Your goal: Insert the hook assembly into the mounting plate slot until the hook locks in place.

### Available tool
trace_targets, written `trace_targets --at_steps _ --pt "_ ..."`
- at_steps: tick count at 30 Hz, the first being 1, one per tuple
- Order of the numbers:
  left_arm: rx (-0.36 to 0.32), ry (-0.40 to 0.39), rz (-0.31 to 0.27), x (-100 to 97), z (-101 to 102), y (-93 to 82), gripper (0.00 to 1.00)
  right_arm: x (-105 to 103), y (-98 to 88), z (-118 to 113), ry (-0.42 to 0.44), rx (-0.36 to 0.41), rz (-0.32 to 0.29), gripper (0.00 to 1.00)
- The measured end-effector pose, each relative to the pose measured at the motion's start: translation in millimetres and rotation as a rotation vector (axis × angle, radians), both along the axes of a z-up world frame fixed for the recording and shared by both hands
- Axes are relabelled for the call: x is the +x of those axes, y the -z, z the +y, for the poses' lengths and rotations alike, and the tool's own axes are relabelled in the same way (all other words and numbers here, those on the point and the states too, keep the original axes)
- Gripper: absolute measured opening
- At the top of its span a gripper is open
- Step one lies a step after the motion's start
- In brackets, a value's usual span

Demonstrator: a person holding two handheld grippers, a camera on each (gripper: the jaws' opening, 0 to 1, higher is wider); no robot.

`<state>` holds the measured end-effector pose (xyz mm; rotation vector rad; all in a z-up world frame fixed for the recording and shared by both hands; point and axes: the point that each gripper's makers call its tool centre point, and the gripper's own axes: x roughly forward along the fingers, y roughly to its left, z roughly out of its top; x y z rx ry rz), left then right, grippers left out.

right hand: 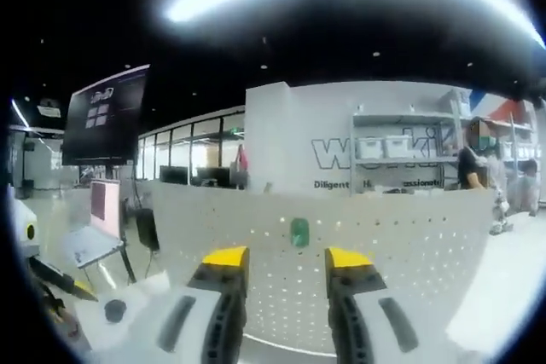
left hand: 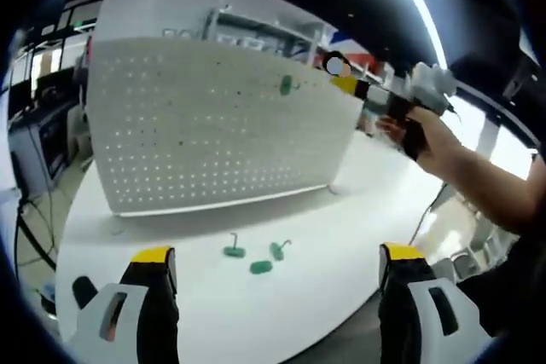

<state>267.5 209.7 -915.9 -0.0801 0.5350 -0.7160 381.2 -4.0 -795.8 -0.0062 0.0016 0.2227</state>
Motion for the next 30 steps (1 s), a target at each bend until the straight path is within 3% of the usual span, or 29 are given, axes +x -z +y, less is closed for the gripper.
trace_targets --at_steps 6,12,20,30 --pt "0.004 -0.021 -0.005 -3.3 4.0 -0.1 1.0 -33.6 24.7 20.0 -0.06 -0.078 0.07 0.34" --pt "0.011 -0.024 0.017 -9.1 7.0 5.4 1.0 -57.4 64.1 34.8 -0.122 -0.057 0.175 0.34" --pt "0.012 -0.031 0.032 -13.6 9.9 10.0 1.0 -92.6 102.0 39.3 -0.144 -0.038 0.265 0.34" --pt "0.024 0.001 0.068 -24.2 3.8 19.8 1.0 -122.7 133.3 61.5 -0.197 -0.032 0.351 0.35"
